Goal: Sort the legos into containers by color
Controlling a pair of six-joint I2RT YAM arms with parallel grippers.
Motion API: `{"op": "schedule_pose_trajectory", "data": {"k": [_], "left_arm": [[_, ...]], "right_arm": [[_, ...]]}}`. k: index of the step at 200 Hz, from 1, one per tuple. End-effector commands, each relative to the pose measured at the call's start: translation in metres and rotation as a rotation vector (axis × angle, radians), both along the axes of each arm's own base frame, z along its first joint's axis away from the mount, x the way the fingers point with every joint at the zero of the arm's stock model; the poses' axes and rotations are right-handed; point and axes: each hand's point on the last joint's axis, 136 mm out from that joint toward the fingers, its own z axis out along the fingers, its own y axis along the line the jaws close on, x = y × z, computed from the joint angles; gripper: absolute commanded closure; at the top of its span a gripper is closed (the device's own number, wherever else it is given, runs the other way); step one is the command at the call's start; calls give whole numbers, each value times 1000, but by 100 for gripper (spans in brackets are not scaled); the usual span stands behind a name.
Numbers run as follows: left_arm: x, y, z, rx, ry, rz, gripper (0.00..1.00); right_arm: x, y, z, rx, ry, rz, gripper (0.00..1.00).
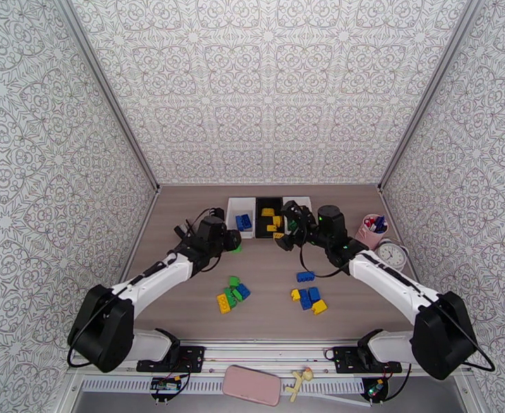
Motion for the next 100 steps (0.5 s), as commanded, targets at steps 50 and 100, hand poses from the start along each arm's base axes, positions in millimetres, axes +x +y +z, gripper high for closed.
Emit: {"op": "schedule_pose_trajectory", "data": {"k": [50, 100], "left_arm": [[72, -105, 68, -149, -307, -256, 73], [113, -151, 60, -231, -327, -322, 77]], "right_arm": [[-5, -48, 5, 22, 10, -187, 3], [-10, -65, 1, -1, 23, -253, 3]]}}
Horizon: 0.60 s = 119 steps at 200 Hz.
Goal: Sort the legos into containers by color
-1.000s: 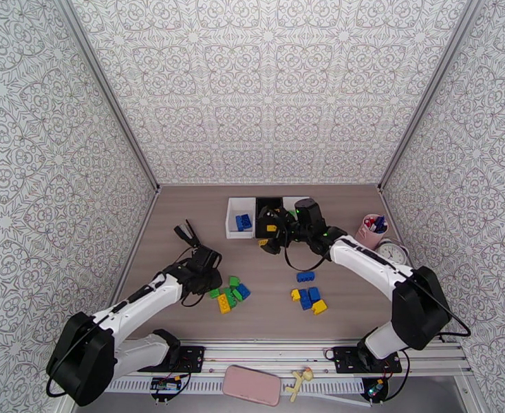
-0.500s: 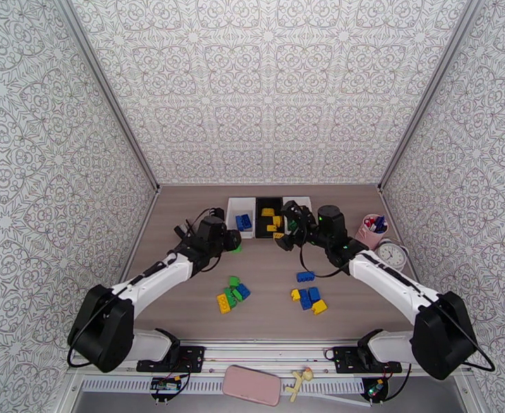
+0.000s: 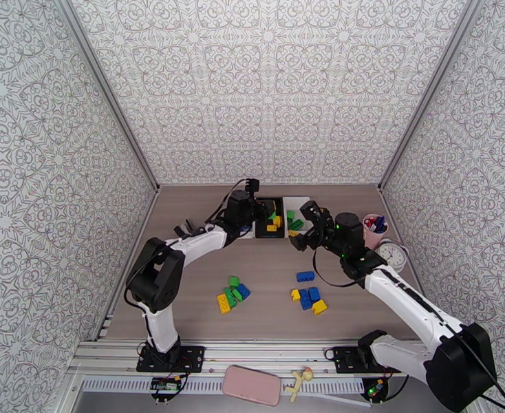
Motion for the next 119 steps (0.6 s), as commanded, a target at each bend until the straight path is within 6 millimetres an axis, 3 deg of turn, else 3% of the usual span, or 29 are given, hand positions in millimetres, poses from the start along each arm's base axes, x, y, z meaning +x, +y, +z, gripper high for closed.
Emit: {"op": "schedule_pose_trajectory", "data": {"k": [1, 50, 52, 58, 119], "left_arm": [[14, -28, 14, -70, -60, -76, 77], [52, -60, 10, -166, -35, -67, 77], [55, -62, -1, -160, -20, -64, 77], [60, -65, -7, -161, -8, -59, 77], [90, -78, -38, -118, 22, 7, 73]], "right_arm": [[-3, -14, -11, -17, 41, -61, 3], [-5, -17, -17, -10, 55, -75, 3], [-5, -17, -17, -9, 54, -75, 3], [-5, -17, -18, -6, 57, -76, 3], [-5, -19, -21, -15, 60, -83, 3]]}}
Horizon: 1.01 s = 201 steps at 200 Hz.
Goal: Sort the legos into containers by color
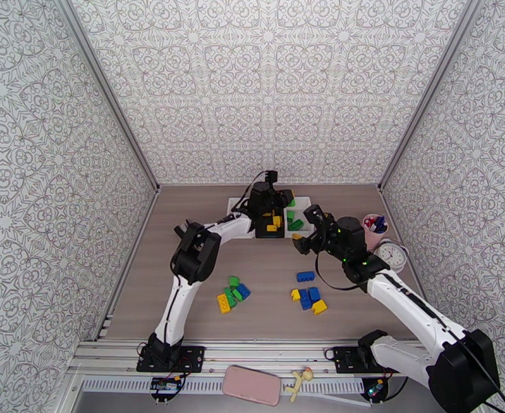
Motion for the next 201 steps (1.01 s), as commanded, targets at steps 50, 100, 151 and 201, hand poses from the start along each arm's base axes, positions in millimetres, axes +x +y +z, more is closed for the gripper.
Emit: {"op": "schedule_pose_trajectory", "data": {"k": [50, 100, 151, 201], "left_arm": [[11, -5, 3, 29, -7, 23, 51], [-9, 14, 41, 74, -101, 14, 27], [-57, 49, 81, 124, -227, 21, 14], [-133, 78, 86, 204, -321, -89, 2]], "right_arm": [[1, -12, -6, 9, 29, -69, 3], [12, -21, -14, 51, 84, -174, 4], [7, -50, -23, 113, 181, -378, 0], [-2, -72, -58, 79, 332, -534, 1]]}}
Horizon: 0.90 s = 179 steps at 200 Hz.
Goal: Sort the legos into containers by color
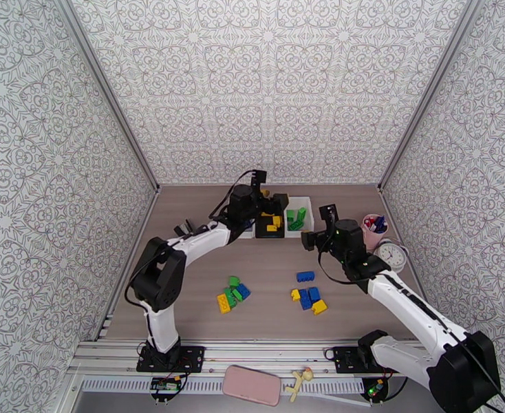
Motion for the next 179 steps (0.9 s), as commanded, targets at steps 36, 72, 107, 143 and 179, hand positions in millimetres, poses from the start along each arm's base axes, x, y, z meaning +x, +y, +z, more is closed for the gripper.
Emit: {"op": "schedule_pose_trajectory", "data": {"k": [36, 72, 107, 143, 179], "left_arm": [[-84, 30, -18, 198, -138, -161, 0], [-156, 26, -41, 327, -226, -451, 0], [-201, 20, -52, 390, -279, -586, 0], [-222, 20, -64, 419, -310, -668, 0], [-225, 22, -69, 444, -305, -682, 0]], "right_arm": [[-25, -14, -60, 7, 291, -137, 0], [-45, -3, -89, -51, 409, -127, 0], [-59, 15, -108, -59, 487, -100, 1], [-68, 35, -132, -72, 578, -65, 0], [-71, 46, -151, -92, 629, -59, 0]]}}
